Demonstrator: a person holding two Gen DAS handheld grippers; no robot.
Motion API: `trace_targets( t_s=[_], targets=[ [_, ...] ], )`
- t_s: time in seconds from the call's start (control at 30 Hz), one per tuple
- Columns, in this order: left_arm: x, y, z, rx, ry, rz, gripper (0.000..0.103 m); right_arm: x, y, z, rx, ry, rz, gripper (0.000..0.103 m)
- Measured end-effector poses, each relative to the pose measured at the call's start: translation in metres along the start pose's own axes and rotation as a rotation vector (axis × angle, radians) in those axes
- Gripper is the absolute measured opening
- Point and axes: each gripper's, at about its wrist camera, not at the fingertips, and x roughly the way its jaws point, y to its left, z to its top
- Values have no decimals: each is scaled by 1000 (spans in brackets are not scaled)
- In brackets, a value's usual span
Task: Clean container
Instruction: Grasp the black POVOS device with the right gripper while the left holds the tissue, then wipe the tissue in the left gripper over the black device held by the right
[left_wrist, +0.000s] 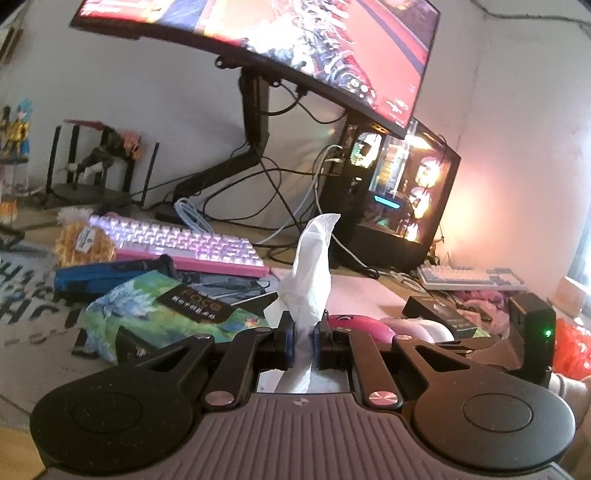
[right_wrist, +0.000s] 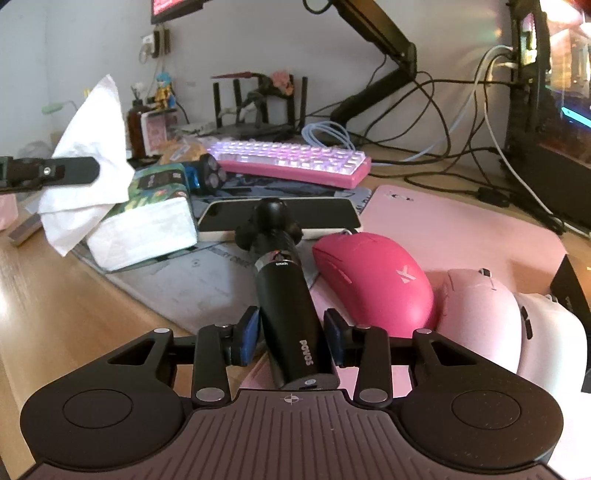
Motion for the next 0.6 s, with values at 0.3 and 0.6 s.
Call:
trace_targets(
  t_s=[0.3, 0.6],
  targets=[
    [64, -33, 11, 161, 128, 50, 14, 0, -4, -1, 2, -4, -5, 39],
    [82, -55, 2, 234, 151, 93, 13, 1, -1, -1, -18, -4, -15, 39]
  ],
)
